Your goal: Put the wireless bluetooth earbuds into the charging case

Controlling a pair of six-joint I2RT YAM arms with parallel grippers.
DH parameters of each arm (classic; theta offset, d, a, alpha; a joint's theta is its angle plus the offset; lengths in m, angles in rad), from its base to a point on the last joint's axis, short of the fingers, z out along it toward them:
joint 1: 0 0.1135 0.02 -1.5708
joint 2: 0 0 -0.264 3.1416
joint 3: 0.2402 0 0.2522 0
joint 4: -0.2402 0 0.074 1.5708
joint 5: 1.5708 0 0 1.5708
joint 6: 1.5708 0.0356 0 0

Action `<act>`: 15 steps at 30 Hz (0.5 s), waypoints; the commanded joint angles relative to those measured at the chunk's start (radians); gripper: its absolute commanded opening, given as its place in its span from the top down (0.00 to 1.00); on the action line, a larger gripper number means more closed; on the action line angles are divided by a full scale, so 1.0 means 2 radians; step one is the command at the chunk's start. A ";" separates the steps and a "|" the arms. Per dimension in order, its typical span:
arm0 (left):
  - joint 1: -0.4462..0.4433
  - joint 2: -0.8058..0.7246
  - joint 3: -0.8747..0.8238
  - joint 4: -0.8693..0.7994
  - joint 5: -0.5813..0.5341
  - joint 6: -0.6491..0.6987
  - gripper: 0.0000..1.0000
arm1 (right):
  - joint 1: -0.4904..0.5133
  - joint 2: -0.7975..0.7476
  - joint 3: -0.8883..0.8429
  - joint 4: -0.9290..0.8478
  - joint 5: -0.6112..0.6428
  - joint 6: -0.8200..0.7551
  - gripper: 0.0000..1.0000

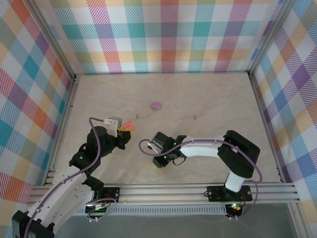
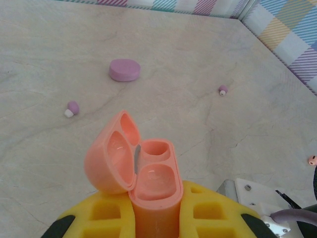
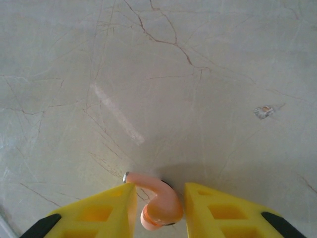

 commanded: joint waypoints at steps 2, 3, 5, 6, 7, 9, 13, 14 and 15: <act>0.006 -0.002 0.016 0.003 -0.002 0.006 1.00 | 0.004 0.005 0.014 -0.021 -0.001 0.008 0.66; 0.006 -0.002 0.016 0.002 -0.002 0.006 1.00 | 0.004 0.004 0.014 -0.022 0.000 0.010 0.66; 0.006 -0.004 0.016 0.002 -0.002 0.005 1.00 | 0.004 0.003 0.014 -0.024 0.003 0.012 0.68; 0.006 -0.004 0.015 0.002 -0.002 0.005 1.00 | 0.004 0.003 0.014 -0.026 0.005 0.013 0.70; 0.006 -0.005 0.015 0.002 -0.001 0.005 1.00 | 0.004 0.004 0.014 -0.027 0.006 0.014 0.71; 0.006 -0.006 0.015 0.002 -0.001 0.004 1.00 | 0.004 0.005 0.016 -0.030 0.006 0.015 0.73; 0.006 -0.007 0.015 0.001 0.000 0.004 1.00 | 0.004 0.005 0.017 -0.032 0.007 0.016 0.77; 0.006 -0.007 0.014 0.001 0.001 0.004 1.00 | 0.004 0.003 0.017 -0.033 0.008 0.016 0.78; 0.006 -0.007 0.013 0.002 0.001 0.004 1.00 | 0.004 0.002 0.017 -0.033 0.008 0.015 0.79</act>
